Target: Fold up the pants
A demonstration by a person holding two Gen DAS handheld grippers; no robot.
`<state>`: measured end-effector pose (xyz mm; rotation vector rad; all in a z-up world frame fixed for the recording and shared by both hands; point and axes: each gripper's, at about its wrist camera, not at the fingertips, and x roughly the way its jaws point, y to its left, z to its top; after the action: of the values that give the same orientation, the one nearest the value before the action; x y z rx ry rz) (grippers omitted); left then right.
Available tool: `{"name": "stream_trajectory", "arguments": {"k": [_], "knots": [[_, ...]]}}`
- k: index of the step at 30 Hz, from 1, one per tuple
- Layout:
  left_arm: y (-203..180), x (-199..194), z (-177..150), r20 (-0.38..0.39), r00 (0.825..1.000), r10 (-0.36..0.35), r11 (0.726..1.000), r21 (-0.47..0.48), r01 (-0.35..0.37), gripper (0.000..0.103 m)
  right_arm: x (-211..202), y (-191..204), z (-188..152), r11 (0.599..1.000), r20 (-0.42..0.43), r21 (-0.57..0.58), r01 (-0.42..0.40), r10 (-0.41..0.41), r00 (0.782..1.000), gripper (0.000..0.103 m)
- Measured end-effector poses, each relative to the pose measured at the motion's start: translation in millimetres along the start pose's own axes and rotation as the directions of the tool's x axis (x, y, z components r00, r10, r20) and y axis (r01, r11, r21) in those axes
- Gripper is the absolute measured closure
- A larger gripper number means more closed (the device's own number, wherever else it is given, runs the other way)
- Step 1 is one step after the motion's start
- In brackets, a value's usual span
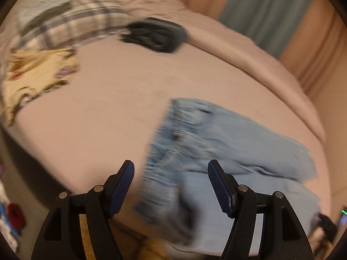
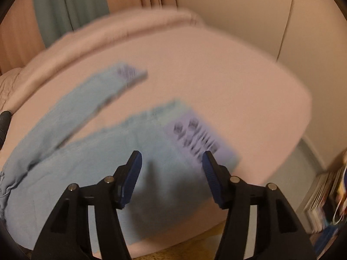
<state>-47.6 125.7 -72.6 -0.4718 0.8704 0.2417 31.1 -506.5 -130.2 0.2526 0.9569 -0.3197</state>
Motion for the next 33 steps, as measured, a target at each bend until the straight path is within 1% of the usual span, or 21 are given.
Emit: {"name": "stream_trajectory", "arguments": {"k": [1,2,3,4,5,7,9,10,11,13,15,18,20,21,24,26,27,29,30,31,33], "knots": [[-10.8,3.6,-3.1,-0.012,1.0,-0.027,0.999,0.023,0.027,0.034,15.1,-1.7,-3.5,1.0,-0.049,0.011,0.002,-0.002,0.999,0.045],[-19.2,6.7,-2.9,-0.024,0.999,-0.045,0.998,0.042,0.046,0.034,23.5,-1.7,-5.8,1.0,-0.049,0.01,0.002,-0.002,0.999,0.043],[-29.8,13.9,-3.8,-0.04,0.997,-0.065,0.996,0.066,0.068,0.034,23.0,0.1,-6.4,1.0,-0.012,-0.008,0.014,-0.014,1.0,0.043],[-38.0,14.9,-6.4,-0.055,0.995,-0.077,0.993,0.087,0.082,0.034,22.3,2.1,-5.4,1.0,-0.017,-0.015,0.028,-0.028,0.999,0.043],[-49.6,21.5,-9.3,-0.081,0.993,-0.084,0.988,0.122,0.094,0.034,21.7,3.6,-3.0,0.999,-0.027,-0.011,0.042,-0.043,0.999,0.043],[-62.8,29.5,-10.0,-0.099,0.993,-0.065,0.982,0.169,0.081,0.034,16.4,8.4,6.3,0.998,-0.057,0.016,0.066,-0.065,0.996,0.041],[-71.1,35.0,-9.3,-0.088,0.996,-0.014,0.98,0.194,0.031,0.034,0.2,21.3,15.5,1.0,-0.016,0.018,-0.022,0.022,1.0,0.041],[-71.7,37.2,-6.7,-0.083,0.997,0.0,0.98,0.198,0.017,0.034,-7.5,28.8,21.4,0.997,0.006,0.01,-0.071,0.071,0.997,0.034],[-72.9,38.1,-5.7,-0.082,0.997,0.004,0.98,0.2,0.012,0.034,-14.2,37.8,27.8,0.993,0.022,-0.001,-0.122,0.122,0.992,0.021],[-73.6,41.1,-1.8,-0.088,0.996,-0.003,0.981,0.193,0.02,0.034,-22.4,61.6,43.9,0.972,0.026,-0.016,-0.233,0.233,0.972,0.012],[-73.6,42.0,-2.2,-0.09,0.996,0.006,0.981,0.191,0.012,0.034,-19.1,91.6,63.0,0.955,-0.013,-0.009,-0.298,0.298,0.955,0.012],[-72.0,45.1,2.4,-0.079,0.996,0.042,0.982,0.188,-0.026,0.034,-3.7,137.5,83.4,0.948,-0.067,0.01,-0.317,0.317,0.946,0.012],[-68.5,47.4,3.6,-0.081,0.995,0.058,0.983,0.18,-0.042,0.034,19.7,181.9,101.2,0.952,-0.109,-0.002,-0.305,0.303,0.947,0.012],[-66.8,50.0,4.8,-0.086,0.994,0.062,0.984,0.173,-0.046,0.034,22.1,193.4,99.1,0.953,-0.125,0.0,-0.303,0.301,0.945,0.012],[-63.8,56.6,5.7,-0.103,0.993,0.065,0.985,0.165,-0.047,0.034,55.1,242.8,103.5,0.954,-0.217,0.028,-0.298,0.297,0.93,0.012],[-63.2,59.1,5.7,-0.11,0.992,0.068,0.985,0.167,-0.049,0.034,81.8,269.5,113.0,0.973,-0.246,0.028,-0.229,0.229,0.942,0.013],[-63.7,59.9,5.6,-0.111,0.991,0.071,0.984,0.171,-0.052,0.034,90.3,276.5,114.0,0.977,-0.251,0.031,-0.21,0.211,0.945,0.013],[-64.8,61.3,4.6,-0.113,0.991,0.075,0.982,0.179,-0.054,0.034,117.8,290.6,116.9,0.983,-0.286,0.048,-0.174,0.181,0.941,0.016],[-65.1,63.4,3.8,-0.125,0.99,0.068,0.983,0.178,-0.045,0.034,131.8,294.6,116.6,0.99,-0.297,0.052,-0.134,0.143,0.944,0.014],[-65.2,65.4,3.1,-0.135,0.989,0.065,0.984,0.176,-0.041,0.034,138.0,297.6,115.5,0.994,-0.29,0.034,-0.101,0.107,0.951,0.013],[-66.3,68.3,1.2,-0.138,0.988,0.069,0.982,0.182,-0.043,0.034,139.9,314.3,110.6,0.994,-0.252,-0.104,-0.022,-0.005,0.968,0.012]]}}
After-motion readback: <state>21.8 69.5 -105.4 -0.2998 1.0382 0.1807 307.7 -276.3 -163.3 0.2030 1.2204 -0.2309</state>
